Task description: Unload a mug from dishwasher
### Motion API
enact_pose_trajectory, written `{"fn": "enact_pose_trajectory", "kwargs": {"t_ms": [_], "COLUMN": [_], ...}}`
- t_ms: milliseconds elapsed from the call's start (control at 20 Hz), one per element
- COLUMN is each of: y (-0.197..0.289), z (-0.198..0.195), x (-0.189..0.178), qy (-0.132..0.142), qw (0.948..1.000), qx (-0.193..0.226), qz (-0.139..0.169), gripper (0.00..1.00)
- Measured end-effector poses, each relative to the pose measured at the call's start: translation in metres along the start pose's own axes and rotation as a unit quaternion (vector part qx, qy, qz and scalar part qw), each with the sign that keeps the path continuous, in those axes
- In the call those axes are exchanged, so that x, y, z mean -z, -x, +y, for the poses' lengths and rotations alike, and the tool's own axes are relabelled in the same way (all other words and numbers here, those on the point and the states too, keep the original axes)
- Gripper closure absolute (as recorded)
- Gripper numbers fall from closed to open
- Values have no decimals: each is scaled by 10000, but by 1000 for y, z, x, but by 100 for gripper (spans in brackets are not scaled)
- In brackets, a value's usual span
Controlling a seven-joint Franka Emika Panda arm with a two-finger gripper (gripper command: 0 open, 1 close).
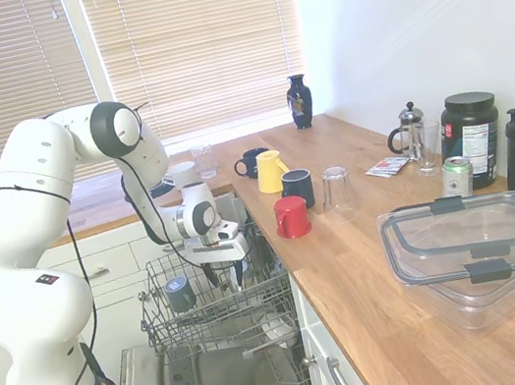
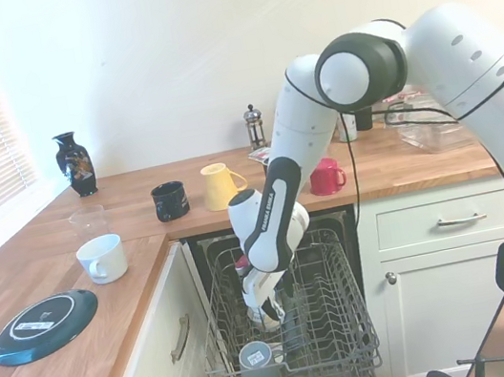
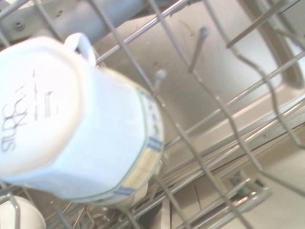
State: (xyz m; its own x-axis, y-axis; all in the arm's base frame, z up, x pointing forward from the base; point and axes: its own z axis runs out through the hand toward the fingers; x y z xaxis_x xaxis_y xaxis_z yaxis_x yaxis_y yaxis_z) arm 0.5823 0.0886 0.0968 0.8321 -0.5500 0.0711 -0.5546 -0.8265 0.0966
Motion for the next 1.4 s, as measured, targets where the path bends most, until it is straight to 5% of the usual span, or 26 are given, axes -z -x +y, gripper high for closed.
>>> {"fn": "enact_pose_trajectory", "kwargs": {"t_ms": [700,750,1400], "y": [-23,-23,-24], "z": [-17,-17,-24], "x": [-24,-24,-35], "qy": [-130,-135,-303], "qw": [9999,9999,9994], "qx": [89,79,175], "qz": [0,-6,79], "gripper": [0,100,100]}}
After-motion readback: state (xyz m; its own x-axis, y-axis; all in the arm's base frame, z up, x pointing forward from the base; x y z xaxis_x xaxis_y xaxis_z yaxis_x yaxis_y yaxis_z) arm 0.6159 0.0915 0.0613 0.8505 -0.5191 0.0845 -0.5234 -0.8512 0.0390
